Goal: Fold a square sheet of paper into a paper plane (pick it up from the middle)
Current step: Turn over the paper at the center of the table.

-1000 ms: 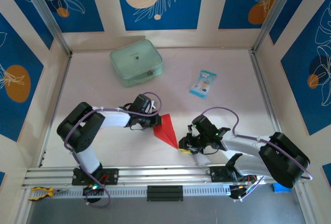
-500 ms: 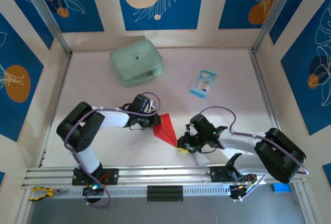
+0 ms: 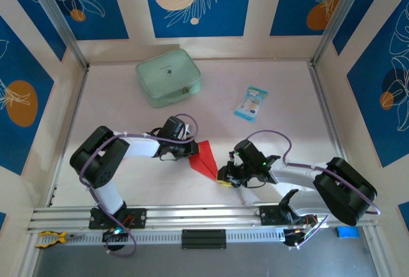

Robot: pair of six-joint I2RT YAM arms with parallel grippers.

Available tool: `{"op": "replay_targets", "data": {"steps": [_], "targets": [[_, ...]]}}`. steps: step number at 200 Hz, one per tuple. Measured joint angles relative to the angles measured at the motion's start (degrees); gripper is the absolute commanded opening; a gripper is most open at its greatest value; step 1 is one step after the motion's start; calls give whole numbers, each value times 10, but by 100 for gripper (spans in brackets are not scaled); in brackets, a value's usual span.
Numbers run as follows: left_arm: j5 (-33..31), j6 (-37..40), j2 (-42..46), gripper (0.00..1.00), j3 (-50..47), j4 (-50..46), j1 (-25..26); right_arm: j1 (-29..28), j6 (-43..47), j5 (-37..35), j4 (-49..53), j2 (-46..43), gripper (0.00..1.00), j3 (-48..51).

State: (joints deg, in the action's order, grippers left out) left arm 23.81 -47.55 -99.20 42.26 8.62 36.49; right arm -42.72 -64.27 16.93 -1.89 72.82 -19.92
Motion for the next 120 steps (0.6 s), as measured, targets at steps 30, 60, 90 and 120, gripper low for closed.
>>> {"op": "replay_targets", "data": {"steps": [30,60,90,120], "targets": [[0,-1,0,5,0,0,0,5,-2,0,-20,15,28,-9],[0,-2,0,5,0,0,0,10,-1,1,-37,28,28,-19],[0,-2,0,5,0,0,0,15,1,3,-45,35,28,-20],[2,-2,0,6,0,1,-1,18,3,5,-50,36,22,-20]]}}
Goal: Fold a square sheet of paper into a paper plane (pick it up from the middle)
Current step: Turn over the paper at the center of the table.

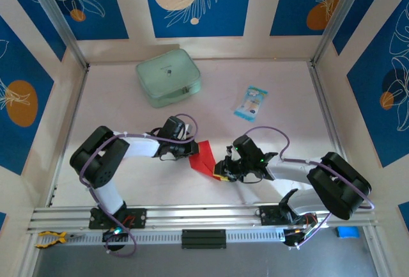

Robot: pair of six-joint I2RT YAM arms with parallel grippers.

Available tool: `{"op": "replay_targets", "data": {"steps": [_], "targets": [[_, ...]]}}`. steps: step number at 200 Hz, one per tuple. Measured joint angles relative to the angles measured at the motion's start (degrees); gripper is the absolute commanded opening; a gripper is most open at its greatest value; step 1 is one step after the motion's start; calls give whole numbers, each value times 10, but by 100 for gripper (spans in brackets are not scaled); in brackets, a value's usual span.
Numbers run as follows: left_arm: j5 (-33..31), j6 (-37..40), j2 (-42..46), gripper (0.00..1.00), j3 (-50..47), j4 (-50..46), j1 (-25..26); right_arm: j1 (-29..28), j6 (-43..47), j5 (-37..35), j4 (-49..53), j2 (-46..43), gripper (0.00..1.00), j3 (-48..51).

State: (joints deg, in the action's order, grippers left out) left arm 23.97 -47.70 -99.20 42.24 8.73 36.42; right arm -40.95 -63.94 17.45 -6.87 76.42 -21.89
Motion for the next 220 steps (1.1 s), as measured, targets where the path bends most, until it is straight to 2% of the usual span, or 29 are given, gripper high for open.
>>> {"op": "replay_targets", "data": {"steps": [42,82,109,142,183,220], "targets": [[1,-3,0,8,0,1,0,3,7,9,-4,-1,15,2],[4,-7,9,17,0,-3,0,9,12,10,-3,-25,10,16],[5,-11,49,27,0,-10,-1,13,24,10,7,-57,9,18],[4,-4,111,31,0,-21,0,20,41,9,29,-103,7,18],[-11,9,179,35,-8,-45,0,21,75,-24,110,-184,6,10],[-42,36,228,37,-19,-75,0,21,116,-78,204,-247,6,-40]]}}
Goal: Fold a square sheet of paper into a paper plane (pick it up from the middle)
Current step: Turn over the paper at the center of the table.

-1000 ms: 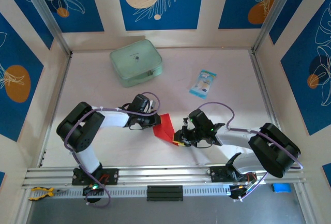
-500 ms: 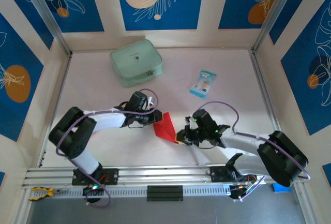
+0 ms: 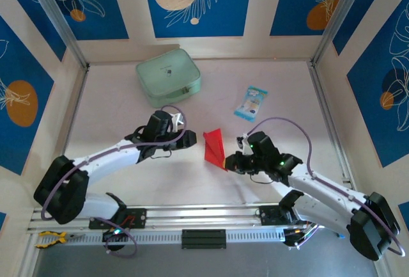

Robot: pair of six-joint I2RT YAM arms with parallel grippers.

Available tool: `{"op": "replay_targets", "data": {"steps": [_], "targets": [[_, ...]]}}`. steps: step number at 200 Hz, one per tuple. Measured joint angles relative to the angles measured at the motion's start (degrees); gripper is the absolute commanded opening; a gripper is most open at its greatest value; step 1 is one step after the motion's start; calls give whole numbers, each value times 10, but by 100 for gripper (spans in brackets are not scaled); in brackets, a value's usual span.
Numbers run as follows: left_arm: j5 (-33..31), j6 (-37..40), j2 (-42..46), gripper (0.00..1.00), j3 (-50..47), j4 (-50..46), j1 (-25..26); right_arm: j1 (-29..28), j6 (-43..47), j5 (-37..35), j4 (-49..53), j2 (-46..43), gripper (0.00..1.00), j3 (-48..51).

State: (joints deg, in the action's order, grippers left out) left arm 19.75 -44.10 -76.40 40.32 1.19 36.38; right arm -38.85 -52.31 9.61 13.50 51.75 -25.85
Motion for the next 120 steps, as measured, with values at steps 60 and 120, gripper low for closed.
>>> {"op": "replay_targets", "data": {"steps": [60,120], "targets": [[-61,36,58,41,-17,-41,-1,0,74,-115,159,-17,6,-91],[-120,50,100,41,-28,-73,-7,-19,121,-247,284,14,6,-183]]}}
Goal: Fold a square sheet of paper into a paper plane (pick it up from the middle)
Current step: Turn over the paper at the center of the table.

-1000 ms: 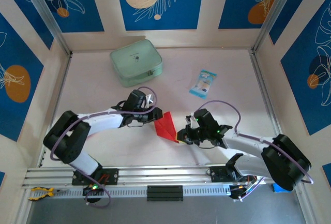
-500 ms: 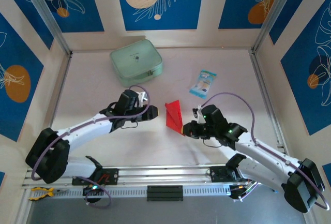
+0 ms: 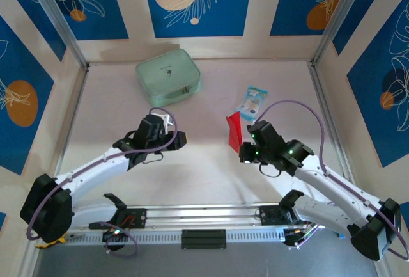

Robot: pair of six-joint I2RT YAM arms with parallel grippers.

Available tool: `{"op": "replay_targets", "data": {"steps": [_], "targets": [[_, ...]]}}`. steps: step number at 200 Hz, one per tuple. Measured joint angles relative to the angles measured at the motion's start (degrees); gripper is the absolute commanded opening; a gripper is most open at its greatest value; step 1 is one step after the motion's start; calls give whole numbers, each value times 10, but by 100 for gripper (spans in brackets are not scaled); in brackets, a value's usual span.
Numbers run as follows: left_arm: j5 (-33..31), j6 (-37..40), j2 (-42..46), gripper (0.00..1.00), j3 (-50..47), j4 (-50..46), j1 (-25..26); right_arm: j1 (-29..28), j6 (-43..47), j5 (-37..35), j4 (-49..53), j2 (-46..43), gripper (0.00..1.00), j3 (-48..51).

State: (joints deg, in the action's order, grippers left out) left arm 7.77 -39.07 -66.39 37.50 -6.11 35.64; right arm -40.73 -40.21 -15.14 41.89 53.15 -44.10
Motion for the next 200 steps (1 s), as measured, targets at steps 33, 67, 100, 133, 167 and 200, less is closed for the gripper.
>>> {"op": "replay_targets", "data": {"steps": [33,67,100,133,167,200], "targets": [[-34,2,29,44,-8,-24,-5,-56,15,-81,54,62,5,-51],[-64,2,67,46,-19,-44,-12,-107,23,-165,106,130,5,-107],[-88,0,86,47,-25,-62,-17,-148,17,-245,158,187,5,-146],[-113,-3,101,47,-25,-84,-21,-179,1,-306,203,241,6,-178],[-150,-11,125,47,-26,-115,-25,-202,-1,-313,206,317,6,-186],[-189,-11,143,49,-22,-158,-26,-239,17,-290,194,414,8,-212]]}}
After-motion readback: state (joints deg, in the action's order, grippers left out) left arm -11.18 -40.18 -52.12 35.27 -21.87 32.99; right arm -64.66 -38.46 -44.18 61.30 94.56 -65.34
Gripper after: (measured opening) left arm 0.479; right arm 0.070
